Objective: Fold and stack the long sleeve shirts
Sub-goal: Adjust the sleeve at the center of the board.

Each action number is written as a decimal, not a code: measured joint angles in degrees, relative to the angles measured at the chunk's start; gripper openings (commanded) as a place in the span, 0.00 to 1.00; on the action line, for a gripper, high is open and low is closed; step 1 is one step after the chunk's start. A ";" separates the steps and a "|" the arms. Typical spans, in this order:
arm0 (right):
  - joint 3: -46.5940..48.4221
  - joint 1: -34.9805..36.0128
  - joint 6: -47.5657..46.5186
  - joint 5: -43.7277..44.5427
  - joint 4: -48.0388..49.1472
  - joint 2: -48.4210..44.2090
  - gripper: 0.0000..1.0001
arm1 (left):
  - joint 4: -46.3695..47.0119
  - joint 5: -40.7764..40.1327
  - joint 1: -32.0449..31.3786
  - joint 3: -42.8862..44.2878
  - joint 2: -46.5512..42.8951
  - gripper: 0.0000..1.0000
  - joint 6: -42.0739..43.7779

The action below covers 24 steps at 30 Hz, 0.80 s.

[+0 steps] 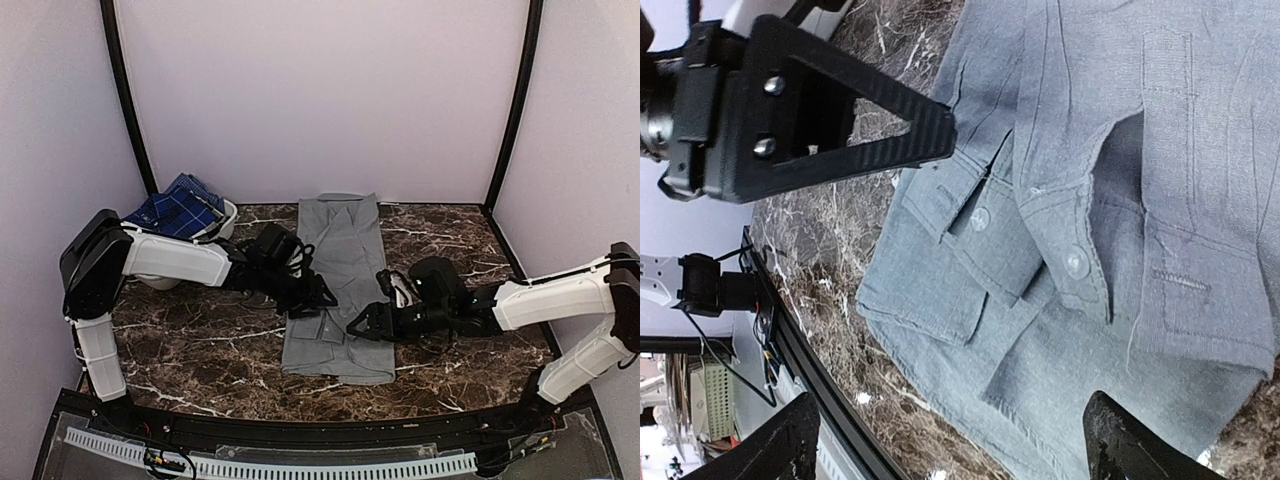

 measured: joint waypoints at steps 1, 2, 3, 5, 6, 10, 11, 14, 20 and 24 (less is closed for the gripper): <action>-0.11 0.02 0.46 0.00 1.36 1.07 0.88 | -0.28 -0.28 0.00 -0.13 -0.57 0.52 0.22; -0.20 0.04 0.87 0.07 2.71 2.27 0.88 | -0.74 -0.63 0.00 -0.20 -1.20 0.52 0.55; -0.24 0.04 1.38 0.17 4.04 3.61 0.88 | -1.27 -1.05 0.00 -0.24 -1.84 0.52 0.83; -0.24 0.04 2.03 0.31 5.90 5.99 0.88 | -1.73 -1.90 -0.02 -0.24 -3.08 0.52 1.36; -0.24 0.04 2.34 0.42 6.69 6.97 0.88 | -2.08 -2.47 -0.02 -0.24 -3.85 0.52 1.73; -0.24 0.04 3.30 1.22 9.22 9.40 0.88 | -2.73 -3.93 0.00 -0.24 -5.97 0.52 2.80; -0.24 0.04 3.45 1.57 9.79 9.66 0.88 | -2.84 -4.13 -0.02 -0.24 -6.23 0.52 2.99; -0.24 0.04 3.67 2.49 11.87 9.99 0.88 | -2.91 -4.59 0.00 -0.24 -6.49 0.52 3.52; 1.25 0.42 4.28 2.69 14.23 11.96 0.87 | -3.61 -5.03 0.00 -0.24 -6.49 0.52 4.11; 3.69 2.27 4.52 1.99 13.70 11.39 0.88 | -4.31 -5.35 0.09 -0.24 -6.54 0.52 4.72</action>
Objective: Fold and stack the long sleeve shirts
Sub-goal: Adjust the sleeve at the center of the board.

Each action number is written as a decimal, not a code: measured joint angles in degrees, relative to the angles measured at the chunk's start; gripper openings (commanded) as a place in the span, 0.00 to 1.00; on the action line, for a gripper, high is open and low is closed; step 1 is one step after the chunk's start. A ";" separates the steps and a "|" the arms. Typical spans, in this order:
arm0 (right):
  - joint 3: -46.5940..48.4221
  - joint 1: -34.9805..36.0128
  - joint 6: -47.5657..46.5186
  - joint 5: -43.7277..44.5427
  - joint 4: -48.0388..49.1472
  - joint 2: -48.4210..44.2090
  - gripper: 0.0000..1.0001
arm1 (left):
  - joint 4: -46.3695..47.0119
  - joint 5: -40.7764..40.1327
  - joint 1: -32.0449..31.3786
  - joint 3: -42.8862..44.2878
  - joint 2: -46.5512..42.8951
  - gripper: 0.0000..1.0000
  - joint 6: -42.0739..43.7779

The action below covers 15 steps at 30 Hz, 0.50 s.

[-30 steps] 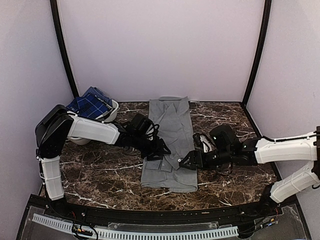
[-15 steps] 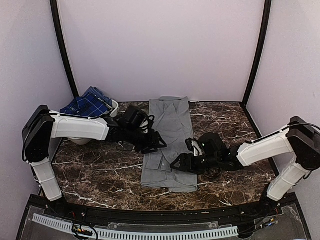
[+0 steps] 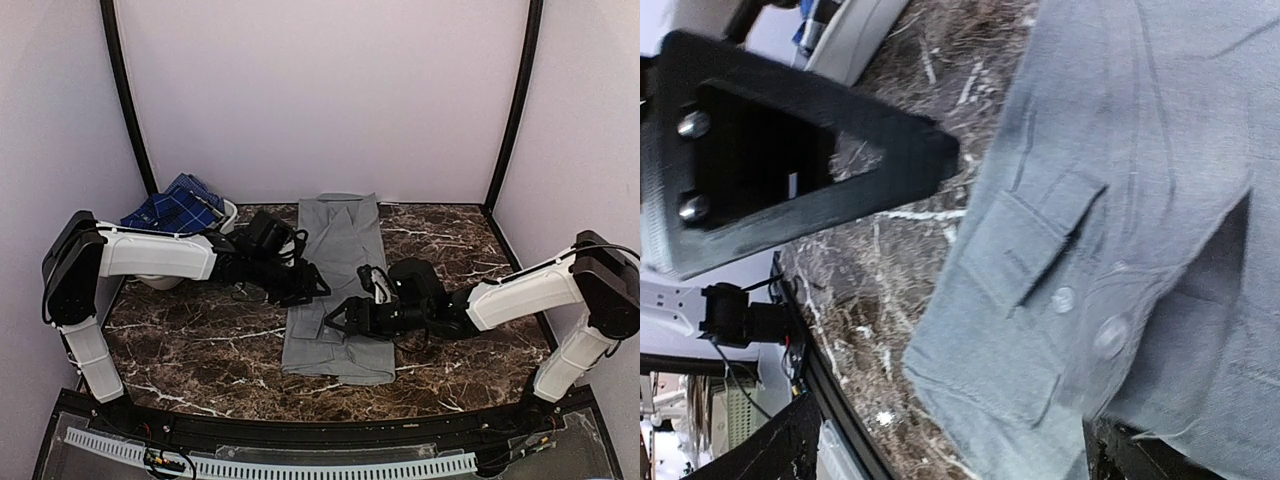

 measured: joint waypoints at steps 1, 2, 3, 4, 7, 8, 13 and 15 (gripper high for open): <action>0.37 0.76 0.00 -0.24 -0.24 -0.72 0.88 | -0.20 -0.07 0.09 0.00 -0.02 0.52 0.17; 0.61 1.55 -0.02 -0.39 -0.52 -1.66 0.88 | -0.35 -0.11 0.20 0.00 -0.09 0.52 0.39; 0.76 2.19 -0.02 -0.57 -0.81 -2.64 0.88 | -0.46 -0.11 0.26 0.00 -0.11 0.52 0.48; 0.83 2.69 -0.02 -0.68 -1.29 -3.69 0.88 | -0.59 -0.13 0.37 0.00 -0.15 0.52 0.61; 0.92 3.37 -0.28 -0.70 -3.78 -6.67 0.86 | -0.61 -0.11 0.59 0.00 -0.17 0.52 0.90; 1.07 3.37 -0.55 -0.46 -5.14 -7.48 0.85 | -0.61 -0.09 0.59 0.00 -0.17 0.52 0.96; 5.05 3.37 -3.63 2.73 -13.97 -9.49 0.65 | -0.61 -0.09 0.63 0.02 -0.17 0.51 1.51; 7.52 3.15 -5.29 4.94 -17.62 -9.40 0.50 | -0.66 -0.09 0.70 0.02 -0.17 0.49 1.75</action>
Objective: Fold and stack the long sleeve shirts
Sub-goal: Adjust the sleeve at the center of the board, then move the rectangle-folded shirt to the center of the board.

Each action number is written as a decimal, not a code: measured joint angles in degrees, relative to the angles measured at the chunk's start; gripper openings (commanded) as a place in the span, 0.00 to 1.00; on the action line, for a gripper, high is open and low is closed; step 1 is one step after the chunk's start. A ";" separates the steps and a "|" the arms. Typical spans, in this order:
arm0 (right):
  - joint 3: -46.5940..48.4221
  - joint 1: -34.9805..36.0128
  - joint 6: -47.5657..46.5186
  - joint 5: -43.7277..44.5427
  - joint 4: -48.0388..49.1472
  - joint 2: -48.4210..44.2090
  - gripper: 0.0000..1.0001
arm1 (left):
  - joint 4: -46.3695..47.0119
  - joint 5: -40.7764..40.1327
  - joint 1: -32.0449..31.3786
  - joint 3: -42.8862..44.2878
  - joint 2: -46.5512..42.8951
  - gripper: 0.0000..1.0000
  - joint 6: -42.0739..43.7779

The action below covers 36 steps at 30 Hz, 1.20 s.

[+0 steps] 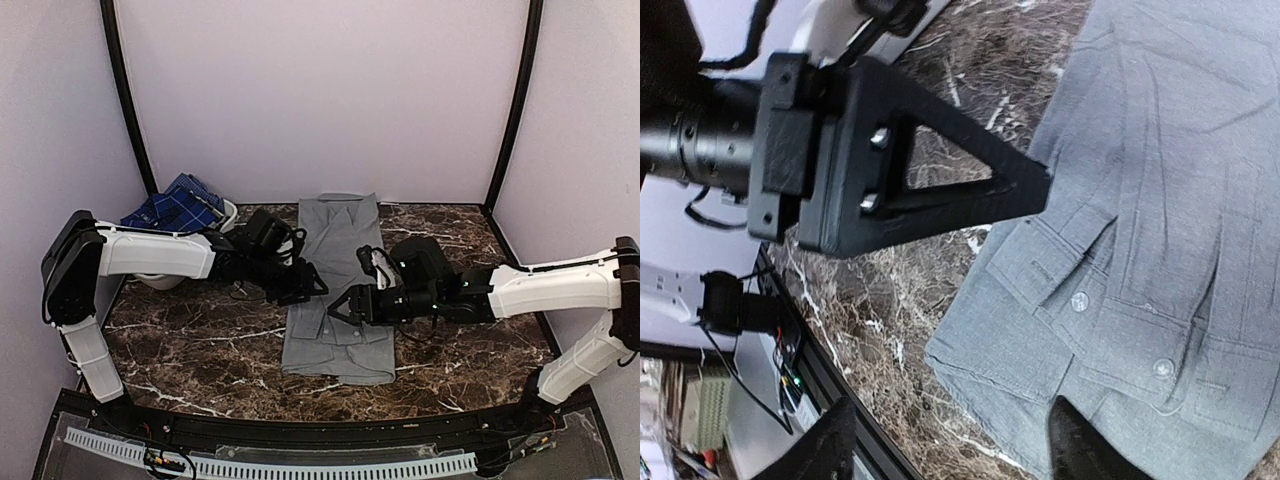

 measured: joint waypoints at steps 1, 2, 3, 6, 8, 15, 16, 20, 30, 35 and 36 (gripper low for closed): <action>0.92 -0.17 -1.22 0.72 -1.40 0.17 0.45 | -0.04 -0.02 0.07 0.00 0.00 0.47 0.17; 2.01 -0.63 -1.68 1.36 -2.93 0.63 0.42 | -0.28 -0.07 0.26 0.00 0.00 0.46 0.42; 2.67 -1.11 -2.56 1.66 -3.80 1.18 0.39 | -0.59 -0.20 0.39 0.00 0.00 0.43 0.70; 3.41 -2.82 -4.90 2.32 -6.03 3.41 0.35 | -0.98 -0.07 1.07 -0.59 -0.11 0.40 1.60; 3.32 -3.65 -5.75 2.19 -7.41 4.61 0.34 | -0.94 0.17 1.88 -2.60 -0.72 0.39 2.21; 1.11 -4.50 -6.75 -1.62 -8.50 6.47 0.32 | -0.46 5.60 2.80 -10.75 -2.27 0.32 3.37; 0.63 -4.50 -6.69 -2.51 -8.59 6.78 0.32 | -0.37 6.86 2.73 -11.82 -2.45 0.32 3.28; -2.03 -4.50 -6.51 -4.96 -9.40 7.08 0.32 | -1.16 10.36 2.21 -14.91 -3.72 0.32 3.28; -10.47 -4.50 -3.67 -10.03 -8.46 5.42 0.32 | -0.39 14.29 -3.43 -22.14 -5.97 0.32 -0.35; -13.86 -4.50 -3.04 -11.47 -6.80 2.69 0.32 | 0.35 14.36 -5.55 -23.10 -6.08 0.32 -2.73; -14.64 -4.50 -2.80 -11.69 -6.80 1.81 0.33 | 0.74 14.36 -5.79 -23.63 -6.38 0.32 -3.39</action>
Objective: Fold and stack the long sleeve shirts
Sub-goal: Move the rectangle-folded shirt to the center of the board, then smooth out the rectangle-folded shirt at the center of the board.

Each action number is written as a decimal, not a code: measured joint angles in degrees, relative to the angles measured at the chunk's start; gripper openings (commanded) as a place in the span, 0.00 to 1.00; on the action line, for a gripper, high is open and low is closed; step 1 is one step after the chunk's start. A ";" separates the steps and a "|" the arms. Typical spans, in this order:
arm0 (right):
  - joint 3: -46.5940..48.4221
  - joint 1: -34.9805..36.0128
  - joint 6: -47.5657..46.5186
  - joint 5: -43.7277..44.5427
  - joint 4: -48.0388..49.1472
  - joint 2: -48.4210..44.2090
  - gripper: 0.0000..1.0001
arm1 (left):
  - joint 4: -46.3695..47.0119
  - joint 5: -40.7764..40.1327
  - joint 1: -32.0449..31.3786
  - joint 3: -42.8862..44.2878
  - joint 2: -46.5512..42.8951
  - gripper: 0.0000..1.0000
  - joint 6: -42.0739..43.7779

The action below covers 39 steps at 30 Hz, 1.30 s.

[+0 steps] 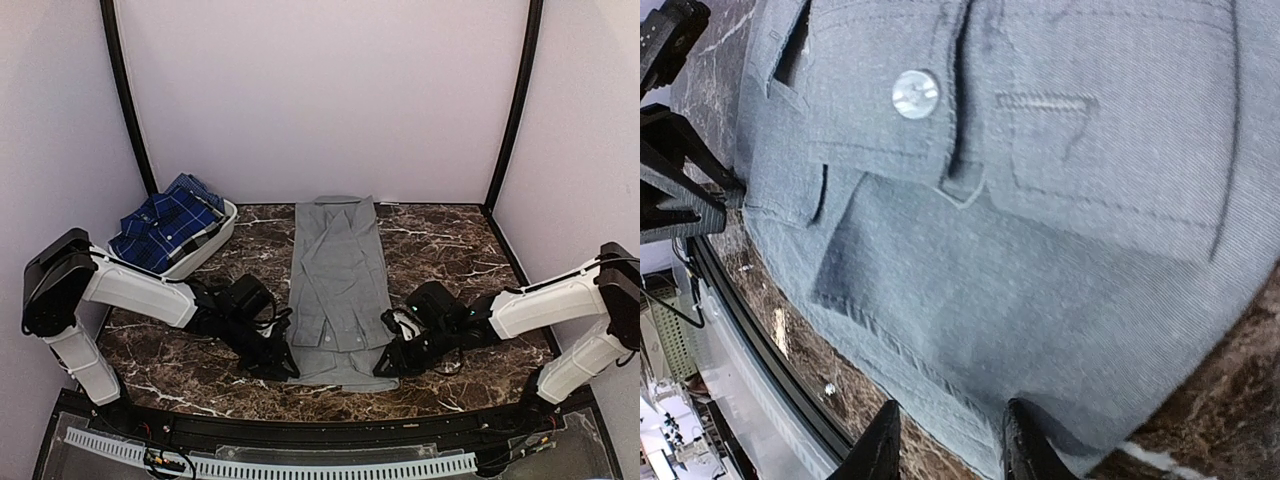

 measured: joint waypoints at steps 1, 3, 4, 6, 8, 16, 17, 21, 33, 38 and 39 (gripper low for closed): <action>-0.55 0.00 0.17 -0.15 -0.26 -0.74 0.33 | 0.13 -0.07 -0.15 -0.35 -0.39 0.32 -0.52; -1.55 0.00 0.39 -0.37 -1.77 -2.75 0.33 | -0.22 -0.42 -0.70 -1.14 -1.55 0.32 -1.46; -1.79 0.00 0.42 -0.44 -2.91 -3.98 0.33 | -0.90 -0.72 -1.05 -1.44 -2.21 0.32 -1.95; -1.81 0.00 0.35 -0.31 -4.68 -6.10 0.34 | -2.99 -1.46 -1.66 -1.92 -3.63 0.33 -2.34; -1.75 -0.07 0.24 0.31 -6.29 -8.50 0.36 | -5.42 -2.12 -1.86 -1.97 -5.01 0.33 -2.27; 1.95 -3.87 -1.60 2.27 -6.86 -8.57 0.36 | -13.88 -4.48 0.74 3.93 -8.24 0.33 3.82; 3.04 -4.26 -1.95 2.45 -6.54 -7.63 0.36 | -14.23 -4.76 1.92 5.55 -8.22 0.33 5.09; 9.55 -7.06 -3.63 2.16 -3.58 -1.36 0.35 | -14.40 -6.21 7.98 15.34 -4.59 0.32 10.19; 31.30 -16.48 -5.97 -2.05 5.92 20.55 0.34 | -2.05 -10.47 16.70 54.73 32.11 0.30 17.31; 32.52 -16.94 -6.36 -3.56 6.03 23.15 0.34 | -0.66 -12.24 18.71 61.31 42.18 0.31 17.68; 32.48 -16.94 -6.36 -3.85 6.10 23.30 0.34 | 0.02 -11.65 19.32 62.03 43.25 0.31 17.68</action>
